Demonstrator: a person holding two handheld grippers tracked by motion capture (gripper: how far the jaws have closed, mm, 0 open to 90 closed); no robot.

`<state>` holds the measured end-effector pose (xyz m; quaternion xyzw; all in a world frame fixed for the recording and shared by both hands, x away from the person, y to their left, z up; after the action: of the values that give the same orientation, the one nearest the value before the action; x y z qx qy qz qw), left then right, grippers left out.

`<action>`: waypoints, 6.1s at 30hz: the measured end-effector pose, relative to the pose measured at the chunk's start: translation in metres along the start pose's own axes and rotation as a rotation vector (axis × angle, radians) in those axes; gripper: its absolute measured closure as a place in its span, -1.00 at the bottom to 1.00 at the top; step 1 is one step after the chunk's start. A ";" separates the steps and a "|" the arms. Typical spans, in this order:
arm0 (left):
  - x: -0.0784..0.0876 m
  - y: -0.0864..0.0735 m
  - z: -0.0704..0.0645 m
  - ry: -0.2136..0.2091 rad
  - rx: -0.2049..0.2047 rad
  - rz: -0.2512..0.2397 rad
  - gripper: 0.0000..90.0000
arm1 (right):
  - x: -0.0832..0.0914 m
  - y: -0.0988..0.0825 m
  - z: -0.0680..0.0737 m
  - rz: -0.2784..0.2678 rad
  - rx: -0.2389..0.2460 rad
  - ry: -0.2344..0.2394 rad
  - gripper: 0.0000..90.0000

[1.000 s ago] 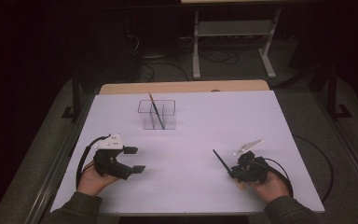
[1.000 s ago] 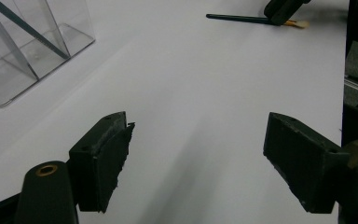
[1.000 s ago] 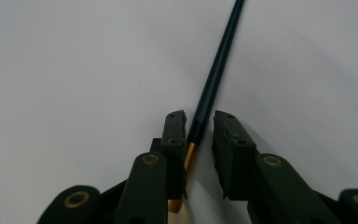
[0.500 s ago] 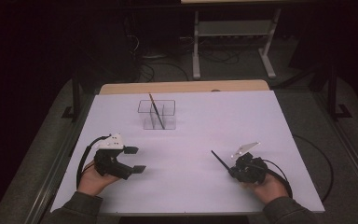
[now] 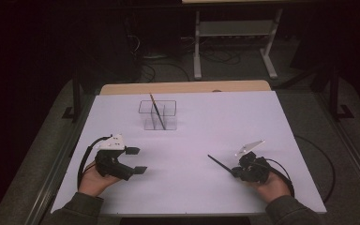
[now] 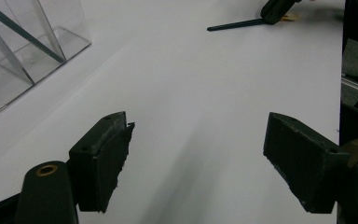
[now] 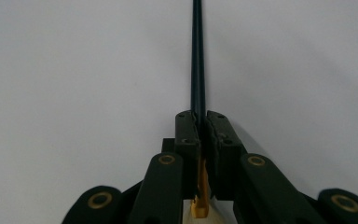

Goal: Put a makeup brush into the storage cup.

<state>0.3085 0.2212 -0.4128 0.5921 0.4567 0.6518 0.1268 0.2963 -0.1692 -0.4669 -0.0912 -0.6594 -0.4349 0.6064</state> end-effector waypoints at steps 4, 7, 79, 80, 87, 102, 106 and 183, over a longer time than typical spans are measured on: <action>-0.001 0.000 -0.001 0.000 -0.008 0.004 -0.52 | 0.001 0.001 -0.003 0.001 0.008 0.035 0.85; -0.001 0.001 -0.002 -0.003 -0.003 0.001 -0.52 | 0.004 0.006 -0.003 -0.018 0.014 0.066 0.85; -0.033 0.083 -0.041 -0.196 -0.268 0.206 0.28 | 0.031 0.122 0.070 -0.047 0.521 0.381 0.85; -0.033 0.083 -0.042 -0.199 -0.264 0.204 0.29 | 0.031 0.122 0.070 -0.049 0.528 0.384 0.85; -0.037 0.081 -0.044 -0.227 -0.281 0.235 0.38 | 0.030 0.123 0.075 -0.045 0.545 0.385 0.85; -0.046 0.077 -0.052 -0.290 -0.304 0.297 0.63 | 0.031 0.122 0.087 -0.036 0.576 0.378 0.85; -0.047 0.076 -0.053 -0.303 -0.302 0.309 0.70 | 0.030 0.121 0.088 -0.033 0.584 0.376 0.85; -0.046 0.063 -0.050 -0.264 -0.318 0.248 0.87 | 0.050 0.129 0.078 -0.102 0.540 0.408 0.31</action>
<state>0.3002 0.1315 -0.3904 0.6963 0.2515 0.6431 0.1959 0.3111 -0.0588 -0.3542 0.1946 -0.6197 -0.2834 0.7055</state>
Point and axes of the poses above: each handheld gripper's, and its own axes: x roughly backward along the jaws, y roughly out of its top, z roughly to its left, the point moved 4 cm from there along -x, roughly forward along the jaws, and after that the axes turned 3 degrees about z, right-handed, at the moved point
